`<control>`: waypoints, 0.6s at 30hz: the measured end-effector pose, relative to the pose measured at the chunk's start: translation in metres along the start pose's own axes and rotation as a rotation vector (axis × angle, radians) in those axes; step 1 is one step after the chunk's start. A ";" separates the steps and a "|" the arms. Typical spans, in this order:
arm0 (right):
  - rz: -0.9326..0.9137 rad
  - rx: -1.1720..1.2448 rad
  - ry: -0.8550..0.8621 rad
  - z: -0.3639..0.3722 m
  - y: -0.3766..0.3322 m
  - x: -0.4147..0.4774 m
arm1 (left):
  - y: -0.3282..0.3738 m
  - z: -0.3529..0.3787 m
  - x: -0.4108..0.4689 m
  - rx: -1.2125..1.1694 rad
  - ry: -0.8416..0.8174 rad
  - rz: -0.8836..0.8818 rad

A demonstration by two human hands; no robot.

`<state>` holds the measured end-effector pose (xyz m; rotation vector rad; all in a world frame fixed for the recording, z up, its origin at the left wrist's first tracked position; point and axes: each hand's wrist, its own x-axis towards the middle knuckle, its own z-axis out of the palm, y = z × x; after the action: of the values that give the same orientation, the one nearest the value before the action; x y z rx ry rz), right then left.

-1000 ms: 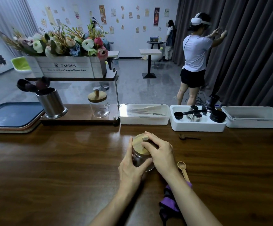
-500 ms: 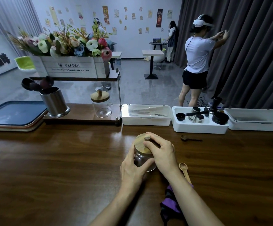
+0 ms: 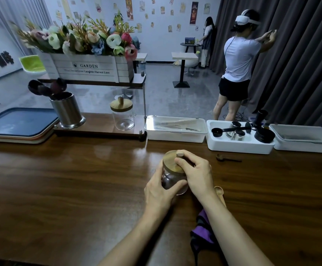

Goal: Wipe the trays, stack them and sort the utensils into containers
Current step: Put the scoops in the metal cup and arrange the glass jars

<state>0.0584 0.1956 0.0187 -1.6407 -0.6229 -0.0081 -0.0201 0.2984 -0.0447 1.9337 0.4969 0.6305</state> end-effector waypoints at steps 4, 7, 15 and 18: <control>0.010 0.004 0.007 0.001 0.001 -0.001 | 0.000 -0.001 -0.001 0.000 0.002 0.018; 0.004 -0.001 0.001 0.002 0.000 -0.002 | 0.001 0.000 -0.001 -0.002 0.002 0.026; -0.007 -0.037 0.013 0.003 -0.003 -0.002 | -0.002 0.001 0.000 0.010 0.007 0.034; -0.023 -0.058 0.015 0.003 -0.003 -0.003 | -0.004 0.001 0.001 0.016 0.000 0.038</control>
<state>0.0539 0.1979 0.0198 -1.6877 -0.6355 -0.0559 -0.0188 0.2996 -0.0487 1.9621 0.4676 0.6525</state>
